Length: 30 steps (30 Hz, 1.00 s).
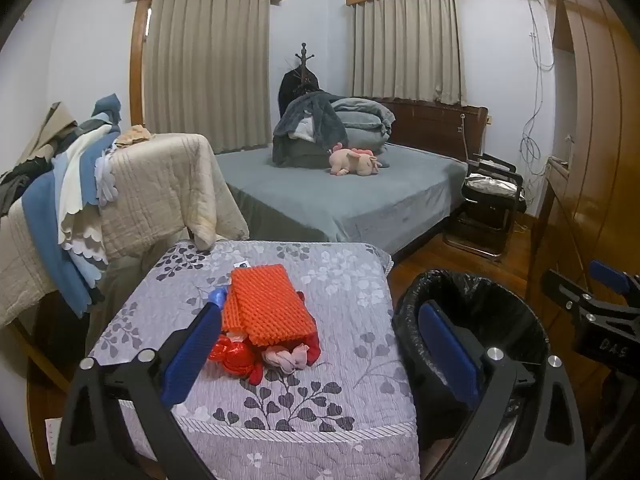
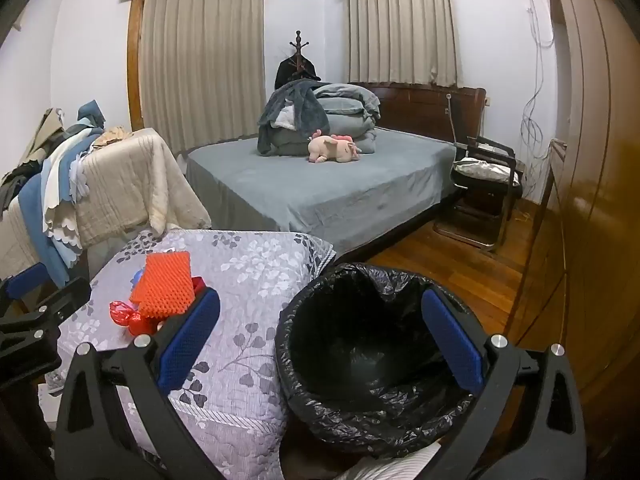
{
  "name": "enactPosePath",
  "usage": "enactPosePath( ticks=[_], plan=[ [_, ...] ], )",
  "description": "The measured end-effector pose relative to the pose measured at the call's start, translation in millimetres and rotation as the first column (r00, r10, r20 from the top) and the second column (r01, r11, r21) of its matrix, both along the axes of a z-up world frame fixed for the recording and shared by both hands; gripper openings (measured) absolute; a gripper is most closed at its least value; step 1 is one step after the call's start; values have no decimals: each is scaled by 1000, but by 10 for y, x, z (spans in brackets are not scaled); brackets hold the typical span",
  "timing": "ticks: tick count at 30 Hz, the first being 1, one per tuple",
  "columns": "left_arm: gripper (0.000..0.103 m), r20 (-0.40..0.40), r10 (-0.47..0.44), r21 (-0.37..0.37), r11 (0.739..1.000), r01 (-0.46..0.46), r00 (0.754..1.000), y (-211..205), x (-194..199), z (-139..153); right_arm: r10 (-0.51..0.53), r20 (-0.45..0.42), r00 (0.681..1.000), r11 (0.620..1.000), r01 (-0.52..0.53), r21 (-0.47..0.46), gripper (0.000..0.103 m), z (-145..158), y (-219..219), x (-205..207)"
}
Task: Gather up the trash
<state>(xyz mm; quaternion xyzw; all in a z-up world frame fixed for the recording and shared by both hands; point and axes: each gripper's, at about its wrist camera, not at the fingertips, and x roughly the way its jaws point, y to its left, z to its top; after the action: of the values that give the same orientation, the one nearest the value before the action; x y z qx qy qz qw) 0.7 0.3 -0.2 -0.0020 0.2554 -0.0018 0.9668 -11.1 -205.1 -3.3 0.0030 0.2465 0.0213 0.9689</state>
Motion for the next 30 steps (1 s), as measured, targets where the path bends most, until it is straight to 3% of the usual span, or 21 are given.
enactPosePath(
  ticks=[30],
  plan=[
    [97,7,3,4,1000,-3,1000,-1,-5,2,-1,-2,1000,1000,1,-5,98,-24,19,1]
  ],
)
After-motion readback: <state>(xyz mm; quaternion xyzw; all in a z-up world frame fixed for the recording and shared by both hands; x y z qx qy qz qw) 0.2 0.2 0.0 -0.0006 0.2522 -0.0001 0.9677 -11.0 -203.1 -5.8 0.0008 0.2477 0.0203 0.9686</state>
